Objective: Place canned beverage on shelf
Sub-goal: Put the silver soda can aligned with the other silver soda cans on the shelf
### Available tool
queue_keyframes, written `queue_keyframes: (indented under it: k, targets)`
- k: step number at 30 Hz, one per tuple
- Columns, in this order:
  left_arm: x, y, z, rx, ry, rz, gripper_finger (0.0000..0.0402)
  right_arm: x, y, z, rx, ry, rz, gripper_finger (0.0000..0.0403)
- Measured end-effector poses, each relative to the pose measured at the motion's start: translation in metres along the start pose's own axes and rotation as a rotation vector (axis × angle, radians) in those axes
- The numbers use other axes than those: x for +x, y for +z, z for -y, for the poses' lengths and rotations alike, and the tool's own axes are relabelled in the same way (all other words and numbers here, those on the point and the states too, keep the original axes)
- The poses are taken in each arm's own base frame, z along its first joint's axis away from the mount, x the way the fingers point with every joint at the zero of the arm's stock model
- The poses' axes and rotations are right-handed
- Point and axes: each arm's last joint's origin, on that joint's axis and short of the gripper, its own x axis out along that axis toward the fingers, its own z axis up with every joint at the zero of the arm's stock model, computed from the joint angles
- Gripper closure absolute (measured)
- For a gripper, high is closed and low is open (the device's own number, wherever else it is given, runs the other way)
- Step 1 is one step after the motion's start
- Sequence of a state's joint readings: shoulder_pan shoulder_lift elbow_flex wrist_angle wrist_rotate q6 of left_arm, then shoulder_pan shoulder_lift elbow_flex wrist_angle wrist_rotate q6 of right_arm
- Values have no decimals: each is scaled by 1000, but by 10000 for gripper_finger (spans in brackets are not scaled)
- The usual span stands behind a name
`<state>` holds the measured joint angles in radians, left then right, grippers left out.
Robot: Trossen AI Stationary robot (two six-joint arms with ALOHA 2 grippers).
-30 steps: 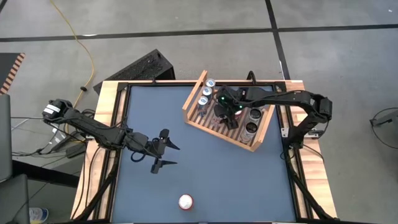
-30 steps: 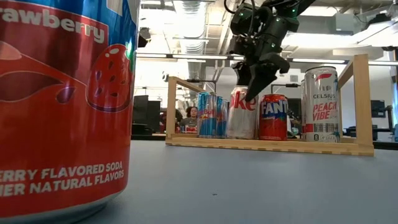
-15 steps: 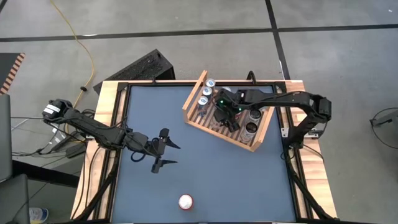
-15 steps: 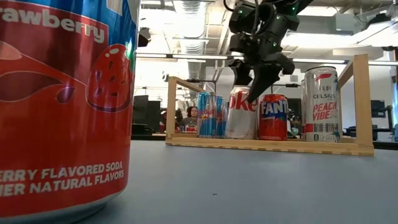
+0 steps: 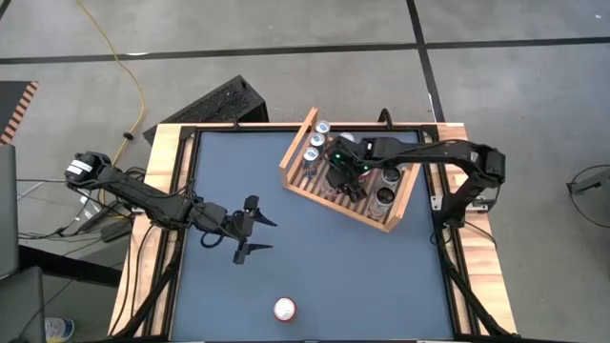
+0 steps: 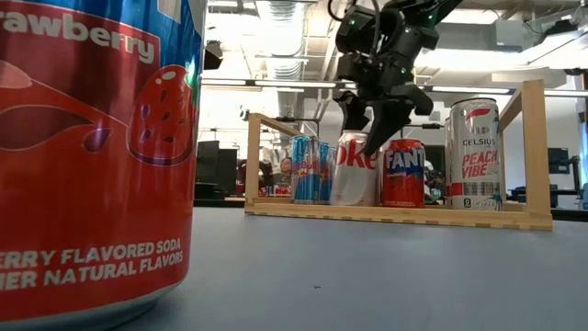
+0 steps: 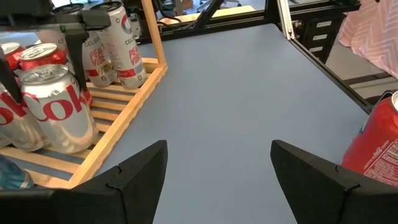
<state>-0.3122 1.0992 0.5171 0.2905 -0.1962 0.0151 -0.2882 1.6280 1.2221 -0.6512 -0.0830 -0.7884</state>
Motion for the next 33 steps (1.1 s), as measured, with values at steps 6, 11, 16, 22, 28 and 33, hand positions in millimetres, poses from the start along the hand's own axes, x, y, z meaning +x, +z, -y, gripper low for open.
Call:
queue_keyframes:
  k: [6, 11, 16, 22, 28, 33]
  targets:
    - [0, 0, 0, 0, 3, 0, 127, 12, 1, 3, 0, 13, -12, 122]
    - [0, 0, 0, 0, 3, 0, 127, 13, 8, 12, 55, -6, -43, 122]
    - [0, 0, 0, 0, 3, -3, 127, 5, 10, 17, 65, -8, -67, 122]
    - [0, 0, 0, -1, 3, -3, 127, 4, 9, 16, 61, -1, -88, 122]
    - [0, 0, 0, 0, 3, -3, 127, 4, 12, 15, 37, -2, -82, 122]
    - [0, 0, 0, 2, 3, -3, 127, 4, 11, 16, 86, -9, -90, 122]
